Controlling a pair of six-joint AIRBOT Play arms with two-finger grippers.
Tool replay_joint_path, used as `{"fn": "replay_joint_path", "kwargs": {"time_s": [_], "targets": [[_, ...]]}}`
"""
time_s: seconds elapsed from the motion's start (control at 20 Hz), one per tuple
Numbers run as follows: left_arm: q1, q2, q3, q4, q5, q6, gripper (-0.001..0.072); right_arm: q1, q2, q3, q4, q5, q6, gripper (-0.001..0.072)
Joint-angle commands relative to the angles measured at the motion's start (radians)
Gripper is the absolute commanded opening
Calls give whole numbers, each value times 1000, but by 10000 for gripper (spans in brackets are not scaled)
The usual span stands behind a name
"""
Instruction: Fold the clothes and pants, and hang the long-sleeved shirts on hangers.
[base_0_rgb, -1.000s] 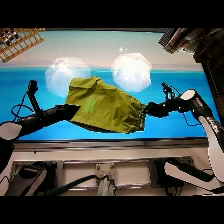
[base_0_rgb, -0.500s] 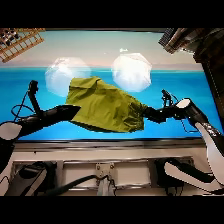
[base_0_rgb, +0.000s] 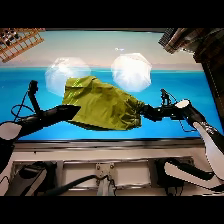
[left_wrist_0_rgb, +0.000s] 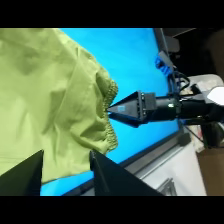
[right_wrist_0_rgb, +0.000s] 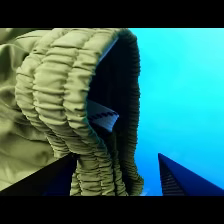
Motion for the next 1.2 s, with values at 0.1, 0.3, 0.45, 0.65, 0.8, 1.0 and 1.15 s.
{"fn": "replay_joint_path", "kwargs": {"time_s": [0.1,0.3,0.45,0.65,0.8,1.0,1.15], "targets": [[-3,-29,47,21,32,38,128,0,-3,0,20,22,-42,567],[-3,-175,150,97,3,4,104,0,10,0,122,65,-109,530],[-13,-339,257,106,-90,5,104,0,11,0,113,65,-109,531],[-92,-527,389,123,-158,4,104,0,11,0,110,56,-114,559],[-129,-570,403,126,-154,4,104,0,-4,0,77,13,-119,589],[-134,-573,402,127,-154,5,104,0,-26,0,79,16,-127,590],[-134,-578,402,127,-154,5,104,0,-34,0,76,15,-131,590]]}}
